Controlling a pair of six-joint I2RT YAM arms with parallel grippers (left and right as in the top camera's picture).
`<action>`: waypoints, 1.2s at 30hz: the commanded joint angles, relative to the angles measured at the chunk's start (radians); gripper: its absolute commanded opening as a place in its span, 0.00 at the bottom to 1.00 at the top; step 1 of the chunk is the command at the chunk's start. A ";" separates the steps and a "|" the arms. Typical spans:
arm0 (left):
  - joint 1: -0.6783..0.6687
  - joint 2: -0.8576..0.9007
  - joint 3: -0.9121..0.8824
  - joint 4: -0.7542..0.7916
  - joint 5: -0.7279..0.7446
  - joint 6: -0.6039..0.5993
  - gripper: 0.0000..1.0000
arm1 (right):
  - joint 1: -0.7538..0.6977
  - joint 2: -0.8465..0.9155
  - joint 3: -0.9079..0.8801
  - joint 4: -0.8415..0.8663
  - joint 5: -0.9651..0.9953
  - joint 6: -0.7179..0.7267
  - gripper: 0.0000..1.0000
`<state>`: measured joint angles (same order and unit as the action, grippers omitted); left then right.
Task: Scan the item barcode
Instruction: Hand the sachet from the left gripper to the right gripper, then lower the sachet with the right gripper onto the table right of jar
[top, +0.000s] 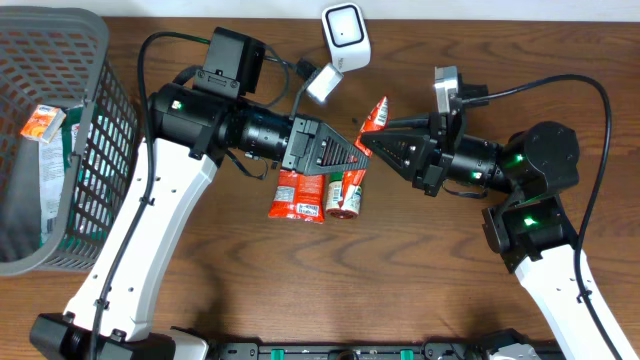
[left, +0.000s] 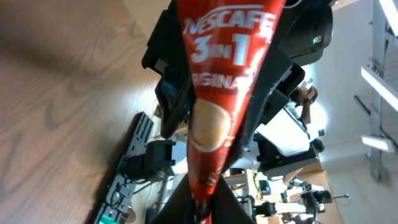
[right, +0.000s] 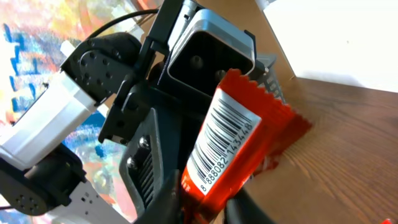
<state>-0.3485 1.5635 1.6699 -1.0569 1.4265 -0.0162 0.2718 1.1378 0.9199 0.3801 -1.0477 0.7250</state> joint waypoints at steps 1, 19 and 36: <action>-0.003 0.003 -0.003 0.043 0.016 0.023 0.29 | 0.007 0.006 0.016 -0.002 0.019 -0.031 0.10; 0.062 0.003 -0.003 0.112 -0.745 -0.053 0.53 | -0.077 0.006 0.019 -0.631 0.385 -0.279 0.02; 0.062 0.003 -0.004 0.033 -1.144 -0.173 0.53 | 0.024 0.441 0.477 -1.501 0.938 -0.453 0.01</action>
<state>-0.2890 1.5635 1.6669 -1.0153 0.3748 -0.1646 0.2794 1.4624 1.3960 -1.1107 -0.1837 0.3084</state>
